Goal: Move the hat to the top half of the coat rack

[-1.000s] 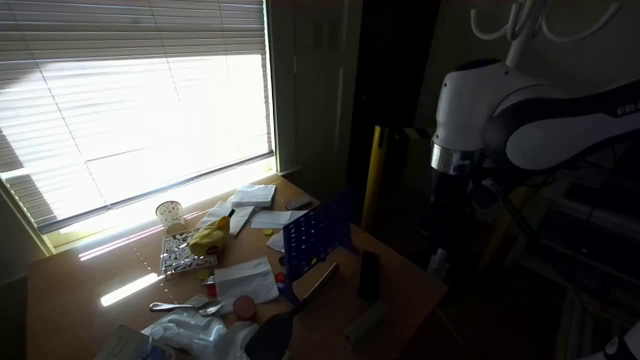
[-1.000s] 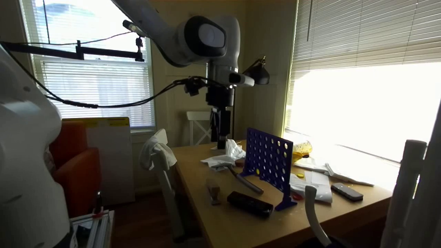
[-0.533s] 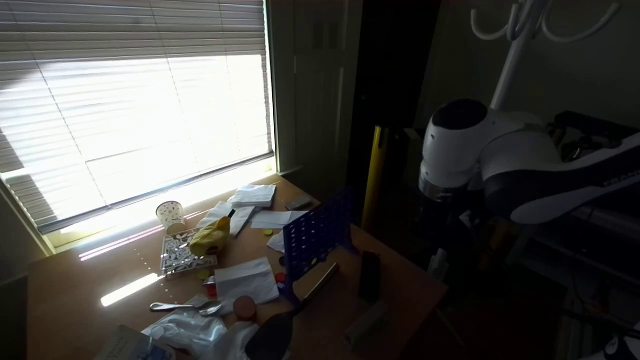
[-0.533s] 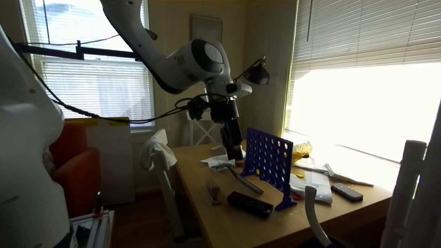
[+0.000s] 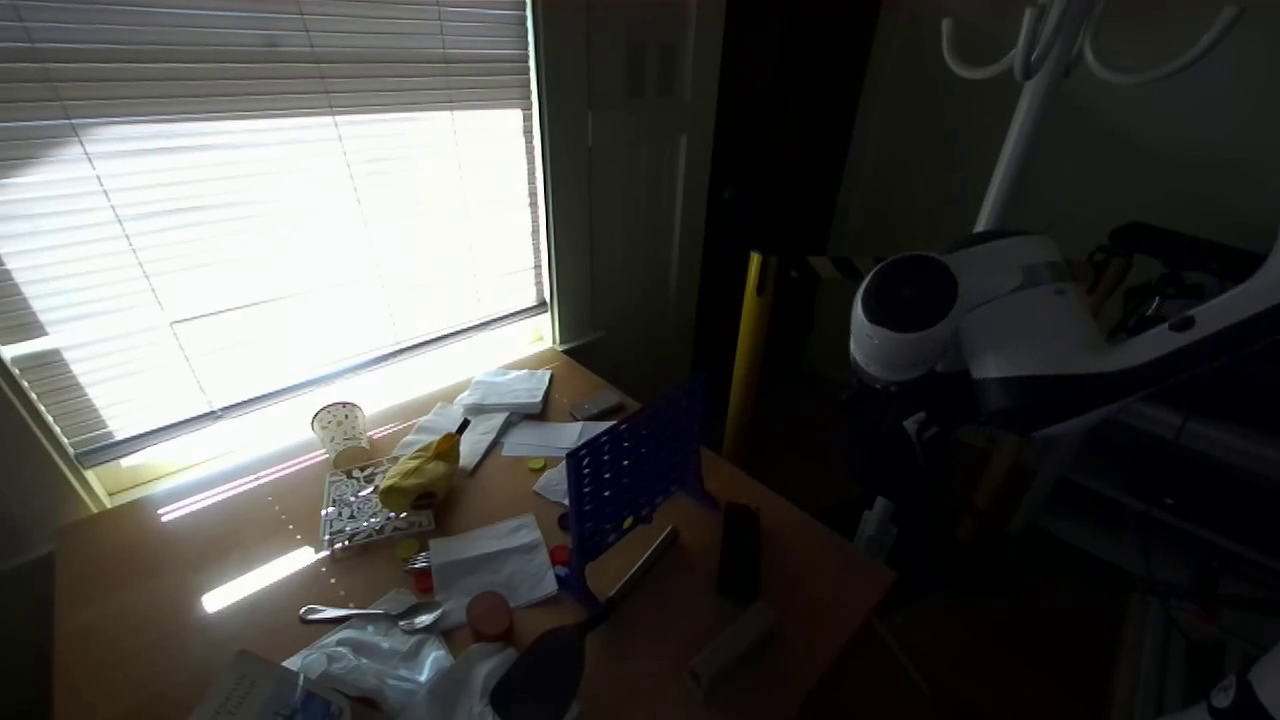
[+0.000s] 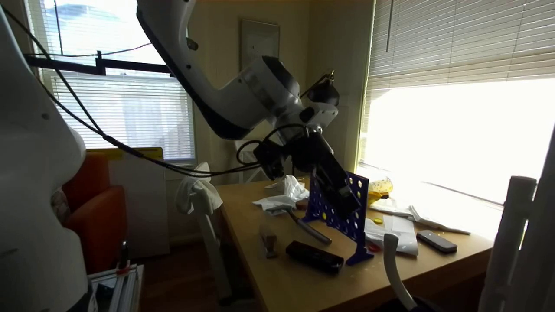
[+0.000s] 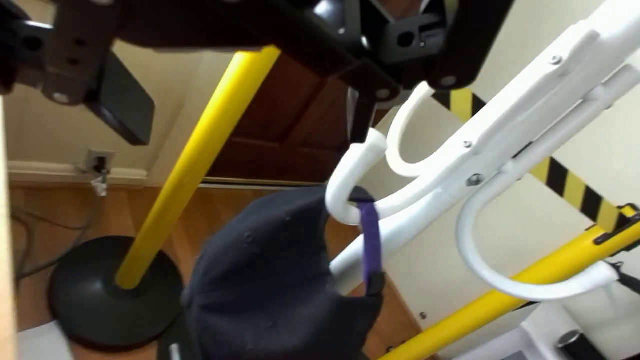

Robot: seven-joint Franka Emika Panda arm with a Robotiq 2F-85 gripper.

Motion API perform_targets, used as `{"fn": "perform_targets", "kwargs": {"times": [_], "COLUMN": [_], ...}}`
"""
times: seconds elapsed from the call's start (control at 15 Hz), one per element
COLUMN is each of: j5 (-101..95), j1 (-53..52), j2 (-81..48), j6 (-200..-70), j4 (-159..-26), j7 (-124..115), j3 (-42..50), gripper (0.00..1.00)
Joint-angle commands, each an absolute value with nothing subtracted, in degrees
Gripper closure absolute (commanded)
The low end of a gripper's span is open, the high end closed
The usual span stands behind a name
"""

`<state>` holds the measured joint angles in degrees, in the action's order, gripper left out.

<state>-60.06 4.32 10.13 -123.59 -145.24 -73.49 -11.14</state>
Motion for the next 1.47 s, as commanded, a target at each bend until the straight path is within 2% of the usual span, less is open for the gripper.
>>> {"fn": "perform_targets", "kwargs": {"times": [0.0,0.27,1.13,1.2,1.4], "j5": [-68.9,-69.5,-76.8,-73.6,-75.1], "j1": [3.1,1.1,0.4,0.6,0.6], "j2": [6.5,4.4,-5.3,-2.3,-4.0], "j6": [-114.5,-105.3,-103.0,-105.5,-104.4], "j4": [-144.2,-144.6,-144.2,-145.2,-145.1], "j7": [-81.2,-78.6,-87.1,-82.4,-85.3], "j3": [-8.6,-7.0,-2.3,-2.2,-2.1], "gripper": [0.00,0.00,0.00,0.00,0.00]}}
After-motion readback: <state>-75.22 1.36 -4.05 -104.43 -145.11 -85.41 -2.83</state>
